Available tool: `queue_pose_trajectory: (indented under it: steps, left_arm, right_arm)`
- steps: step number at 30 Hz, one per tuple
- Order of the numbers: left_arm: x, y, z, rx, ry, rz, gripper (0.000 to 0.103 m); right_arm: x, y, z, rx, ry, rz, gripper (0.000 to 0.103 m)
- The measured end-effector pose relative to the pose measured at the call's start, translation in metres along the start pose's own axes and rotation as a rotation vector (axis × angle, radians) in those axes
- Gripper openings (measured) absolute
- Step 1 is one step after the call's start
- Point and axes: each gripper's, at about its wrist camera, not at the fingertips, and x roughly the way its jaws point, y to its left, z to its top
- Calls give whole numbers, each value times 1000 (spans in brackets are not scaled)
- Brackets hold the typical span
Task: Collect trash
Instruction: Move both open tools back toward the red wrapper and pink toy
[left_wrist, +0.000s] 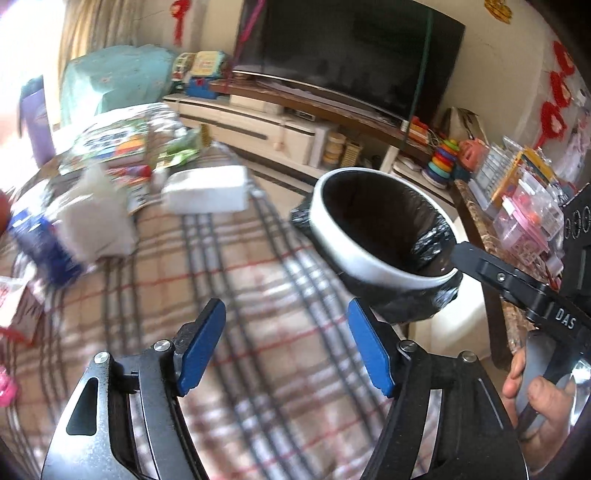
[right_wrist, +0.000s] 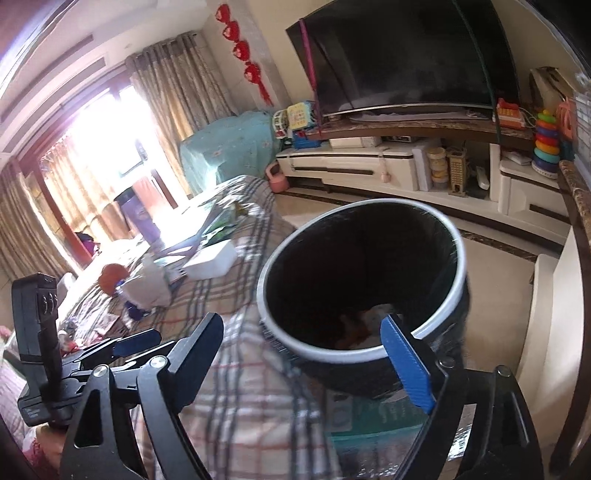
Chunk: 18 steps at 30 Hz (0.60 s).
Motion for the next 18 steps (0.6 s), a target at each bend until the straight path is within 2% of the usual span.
queue_pose_trajectory:
  steps: [7, 18]
  left_arm:
    - [-31, 38, -23, -47, -31, 69, 74]
    - [-67, 102, -56, -179, -54, 158, 74]
  right_arm:
    - [8, 39, -20, -31, 29, 68, 91]
    - [25, 95, -43, -109, 78, 154, 91]
